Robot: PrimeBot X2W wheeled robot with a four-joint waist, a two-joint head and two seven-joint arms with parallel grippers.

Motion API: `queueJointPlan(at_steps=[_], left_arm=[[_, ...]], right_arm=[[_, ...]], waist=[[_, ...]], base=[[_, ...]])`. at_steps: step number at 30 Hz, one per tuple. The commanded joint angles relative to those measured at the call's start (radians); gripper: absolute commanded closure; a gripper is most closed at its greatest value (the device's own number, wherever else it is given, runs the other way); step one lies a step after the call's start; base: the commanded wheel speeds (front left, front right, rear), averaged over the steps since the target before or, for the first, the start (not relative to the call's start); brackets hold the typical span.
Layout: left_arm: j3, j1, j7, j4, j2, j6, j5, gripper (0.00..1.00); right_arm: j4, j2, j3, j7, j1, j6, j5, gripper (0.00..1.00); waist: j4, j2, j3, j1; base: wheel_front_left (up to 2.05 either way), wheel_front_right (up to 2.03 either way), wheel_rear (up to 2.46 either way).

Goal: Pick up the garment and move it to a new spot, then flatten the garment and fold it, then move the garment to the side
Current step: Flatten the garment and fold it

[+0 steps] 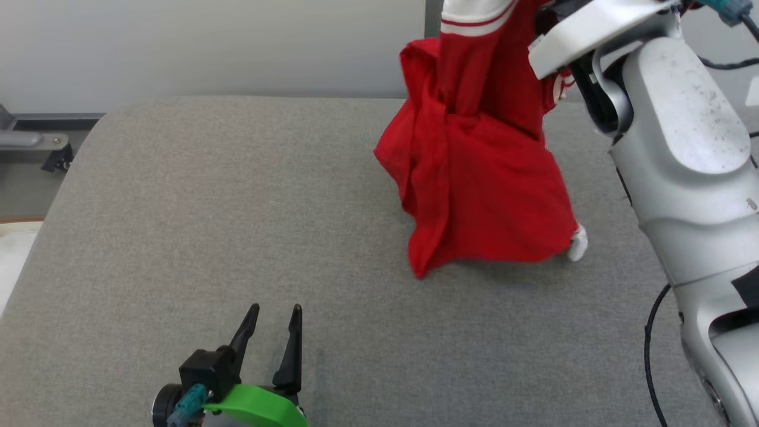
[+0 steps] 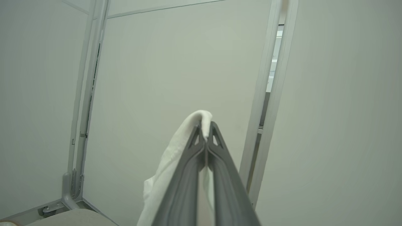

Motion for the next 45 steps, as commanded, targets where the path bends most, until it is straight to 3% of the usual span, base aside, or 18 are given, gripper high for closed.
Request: queueJointPlan(at_steps=[1, 10, 13, 18, 25, 30, 37, 39, 40, 45], left_arm=[[-0.004, -0.004, 0.000, -0.004, 0.003, -0.004, -0.007, 0.00], [-0.040, -0.048, 0.000, -0.005, 0.003, -0.004, -0.025, 0.00], [-0.047, -0.062, 0.000, -0.003, 0.003, -0.004, -0.025, 0.00], [-0.049, -0.083, 0.000, -0.002, 0.003, -0.004, -0.029, 0.00], [-0.026, -0.072, 0.000, -0.004, 0.003, -0.004, -0.028, 0.00], [-0.017, -0.052, 0.000, -0.001, 0.003, -0.004, -0.011, 0.00], [-0.007, -0.031, 0.000, 0.002, 0.003, -0.004, 0.006, 0.00], [-0.013, -0.027, 0.000, 0.003, 0.003, -0.004, 0.006, 0.00], [-0.015, -0.025, 0.000, 0.004, 0.003, -0.004, 0.006, 0.00], [-0.022, -0.019, 0.000, 0.006, 0.003, -0.004, 0.005, 0.00]], right_arm=[[0.022, -0.010, 0.020, -0.005, -0.040, -0.001, -0.006, 1.00], [0.161, -0.053, 0.085, -0.008, -0.242, -0.001, -0.058, 1.00], [0.140, -0.075, 0.067, -0.009, -0.343, -0.001, -0.117, 1.00], [0.104, -0.104, 0.001, -0.010, -0.372, -0.001, -0.146, 1.00], [0.043, -0.164, -0.016, -0.010, -0.120, -0.001, -0.054, 1.00], [0.031, -0.220, -0.069, -0.010, 0.200, -0.001, 0.015, 1.00], [0.069, -0.212, -0.183, -0.010, 0.553, -0.001, 0.040, 1.00], [0.069, -0.204, -0.225, -0.010, 0.607, -0.001, 0.026, 0.22], [0.064, -0.197, -0.242, -0.010, 0.629, -0.001, 0.017, 0.00], [0.001, -0.151, -0.344, -0.010, 0.709, -0.001, -0.039, 0.00]], waist=[[0.018, 0.0000, 0.013, 0.0000], [0.094, 0.0000, 0.078, 0.0000], [0.117, 0.0000, 0.103, 0.0000], [0.128, 0.0000, 0.120, 0.0000], [0.074, 0.0000, 0.112, 0.0000], [0.026, 0.0000, 0.085, 0.0000], [-0.026, 0.0000, 0.064, 0.0000], [-0.032, 0.0000, 0.061, 0.0000], [-0.034, 0.0000, 0.061, 0.0000], [-0.040, 0.0000, 0.055, 0.0000]], base=[[0.00, 0.00, 0.00], [0.00, 0.00, 0.00], [0.00, 0.00, 0.00], [0.00, 0.00, 0.00], [0.00, 0.00, 0.00], [0.00, 0.00, 0.00], [0.00, 0.00, 0.00], [0.00, 0.00, 0.00], [0.00, 0.00, 0.00], [0.00, 0.00, 0.00]])
